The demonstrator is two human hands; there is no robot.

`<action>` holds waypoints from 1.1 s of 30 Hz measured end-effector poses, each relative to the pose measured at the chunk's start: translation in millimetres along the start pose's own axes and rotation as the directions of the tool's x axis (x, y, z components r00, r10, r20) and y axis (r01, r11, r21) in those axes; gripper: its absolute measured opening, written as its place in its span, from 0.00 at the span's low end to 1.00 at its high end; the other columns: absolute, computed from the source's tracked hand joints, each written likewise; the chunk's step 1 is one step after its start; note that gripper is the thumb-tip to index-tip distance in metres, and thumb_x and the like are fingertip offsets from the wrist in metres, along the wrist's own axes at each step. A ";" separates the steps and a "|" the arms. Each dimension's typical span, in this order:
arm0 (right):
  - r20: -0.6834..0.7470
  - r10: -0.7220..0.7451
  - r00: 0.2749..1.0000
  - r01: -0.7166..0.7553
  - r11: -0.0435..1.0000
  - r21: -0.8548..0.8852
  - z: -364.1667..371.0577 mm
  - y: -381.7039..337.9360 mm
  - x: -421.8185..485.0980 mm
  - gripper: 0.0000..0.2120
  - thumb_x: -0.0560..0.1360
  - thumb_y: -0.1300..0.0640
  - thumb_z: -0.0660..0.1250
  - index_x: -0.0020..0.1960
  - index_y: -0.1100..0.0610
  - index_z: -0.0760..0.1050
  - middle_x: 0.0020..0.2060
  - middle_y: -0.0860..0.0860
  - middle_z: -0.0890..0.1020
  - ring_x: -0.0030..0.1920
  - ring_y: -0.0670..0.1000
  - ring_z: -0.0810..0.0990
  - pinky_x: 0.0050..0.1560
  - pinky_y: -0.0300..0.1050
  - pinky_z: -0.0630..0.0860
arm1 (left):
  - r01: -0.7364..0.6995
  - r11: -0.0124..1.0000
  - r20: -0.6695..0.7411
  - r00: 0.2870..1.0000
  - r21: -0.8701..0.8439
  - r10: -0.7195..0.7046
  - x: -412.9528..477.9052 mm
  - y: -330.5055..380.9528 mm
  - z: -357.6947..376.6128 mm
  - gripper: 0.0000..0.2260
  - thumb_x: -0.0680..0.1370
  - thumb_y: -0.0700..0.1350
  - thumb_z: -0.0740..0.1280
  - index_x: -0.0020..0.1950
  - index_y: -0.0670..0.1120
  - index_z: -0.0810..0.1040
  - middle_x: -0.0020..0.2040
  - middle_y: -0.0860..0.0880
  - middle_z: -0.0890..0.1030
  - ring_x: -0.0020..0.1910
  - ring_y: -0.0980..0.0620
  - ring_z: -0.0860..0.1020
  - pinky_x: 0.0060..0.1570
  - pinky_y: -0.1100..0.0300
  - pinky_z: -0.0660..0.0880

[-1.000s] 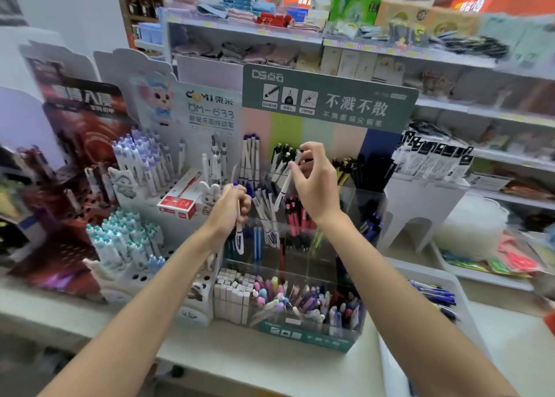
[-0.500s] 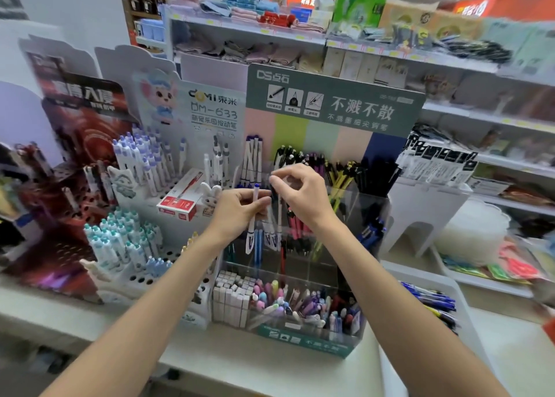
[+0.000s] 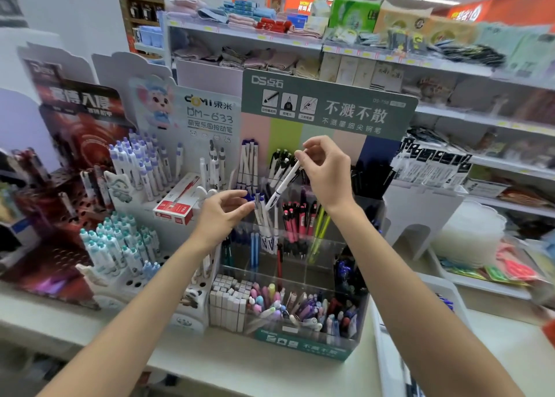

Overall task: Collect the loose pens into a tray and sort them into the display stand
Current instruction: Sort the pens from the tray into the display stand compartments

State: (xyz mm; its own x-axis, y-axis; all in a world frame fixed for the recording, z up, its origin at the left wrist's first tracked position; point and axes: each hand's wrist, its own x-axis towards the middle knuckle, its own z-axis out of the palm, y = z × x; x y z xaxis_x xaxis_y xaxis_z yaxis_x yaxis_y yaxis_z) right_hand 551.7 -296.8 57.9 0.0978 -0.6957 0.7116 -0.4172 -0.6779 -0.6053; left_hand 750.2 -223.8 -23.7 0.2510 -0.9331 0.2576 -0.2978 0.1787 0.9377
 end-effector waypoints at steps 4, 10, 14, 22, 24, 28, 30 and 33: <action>0.084 -0.064 0.994 0.075 0.990 -0.123 21.8 14.3 -11.6 0.05 0.75 0.60 0.73 0.46 0.60 0.78 0.38 0.51 0.81 0.38 0.49 0.79 0.44 0.45 0.78 | 0.041 0.999 -0.021 0.999 0.004 -0.041 -2.2 -5.1 -2.4 0.15 0.75 0.48 0.72 0.61 0.45 0.80 0.50 0.51 0.83 0.51 0.55 0.81 0.50 0.62 0.80; 0.392 -0.106 0.914 0.230 0.931 -0.284 40.0 34.1 -42.3 0.11 0.77 0.53 0.70 0.52 0.60 0.84 0.46 0.54 0.84 0.47 0.52 0.79 0.50 0.51 0.77 | 0.074 0.997 -0.047 0.996 0.018 -0.073 -6.7 -4.9 1.1 0.12 0.78 0.47 0.71 0.60 0.45 0.80 0.48 0.48 0.83 0.48 0.53 0.82 0.41 0.66 0.78; 0.308 -0.116 0.944 0.198 0.948 -0.250 21.2 38.3 -55.3 0.14 0.77 0.58 0.68 0.62 0.60 0.80 0.51 0.54 0.83 0.51 0.52 0.77 0.55 0.47 0.74 | 0.071 0.997 -0.043 0.997 0.038 -0.069 -13.1 -0.8 15.1 0.07 0.78 0.46 0.71 0.54 0.46 0.81 0.46 0.49 0.83 0.44 0.53 0.81 0.42 0.64 0.76; 0.144 0.017 0.989 0.014 0.977 -0.214 -84.5 87.2 -106.7 0.10 0.75 0.62 0.70 0.56 0.59 0.81 0.41 0.49 0.82 0.35 0.49 0.77 0.39 0.43 0.78 | 0.054 0.992 0.077 0.995 0.115 -0.063 -48.2 24.0 104.3 0.04 0.78 0.43 0.71 0.48 0.43 0.82 0.41 0.49 0.83 0.37 0.58 0.78 0.40 0.67 0.76; 0.135 0.066 0.989 -0.032 0.970 -0.241 -121.0 107.3 -123.9 0.10 0.74 0.62 0.71 0.55 0.58 0.81 0.39 0.47 0.80 0.33 0.48 0.75 0.38 0.42 0.76 | 0.075 0.989 0.120 0.989 0.124 -0.090 -63.6 32.1 139.3 0.04 0.78 0.43 0.71 0.47 0.43 0.82 0.39 0.49 0.82 0.36 0.57 0.78 0.39 0.65 0.75; 0.166 0.216 0.962 -0.159 0.940 -0.301 -199.9 147.0 -169.9 0.09 0.74 0.61 0.71 0.54 0.58 0.81 0.40 0.47 0.81 0.35 0.46 0.75 0.41 0.42 0.76 | 0.120 0.984 0.182 0.973 0.130 -0.142 -97.6 36.3 217.0 0.03 0.78 0.42 0.71 0.45 0.44 0.81 0.36 0.47 0.82 0.32 0.56 0.78 0.36 0.60 0.75; 0.200 0.325 0.924 -0.242 0.904 -0.352 -242.0 170.5 -198.8 0.09 0.75 0.60 0.70 0.55 0.59 0.81 0.43 0.49 0.82 0.39 0.48 0.78 0.45 0.44 0.78 | 0.148 0.973 0.240 0.952 0.178 -0.189 -117.2 32.3 262.4 0.03 0.78 0.42 0.71 0.47 0.43 0.81 0.38 0.46 0.83 0.34 0.54 0.79 0.39 0.57 0.78; 0.279 0.441 0.853 -0.283 0.840 -0.463 -291.4 207.5 -247.6 0.11 0.75 0.57 0.71 0.56 0.58 0.81 0.48 0.52 0.84 0.48 0.52 0.80 0.51 0.44 0.73 | 0.176 0.944 0.318 0.911 0.280 -0.264 -152.0 9.2 328.2 0.05 0.78 0.43 0.71 0.52 0.42 0.82 0.41 0.48 0.82 0.40 0.52 0.79 0.44 0.57 0.76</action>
State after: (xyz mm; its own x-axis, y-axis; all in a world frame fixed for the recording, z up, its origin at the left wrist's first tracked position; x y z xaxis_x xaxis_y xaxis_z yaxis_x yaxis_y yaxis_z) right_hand 177.6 -196.0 -140.0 0.1513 -0.9586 0.2413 -0.7964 -0.2628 -0.5447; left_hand 407.0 -182.8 -130.7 0.0147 -0.9961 -0.0870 -0.4947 -0.0828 0.8651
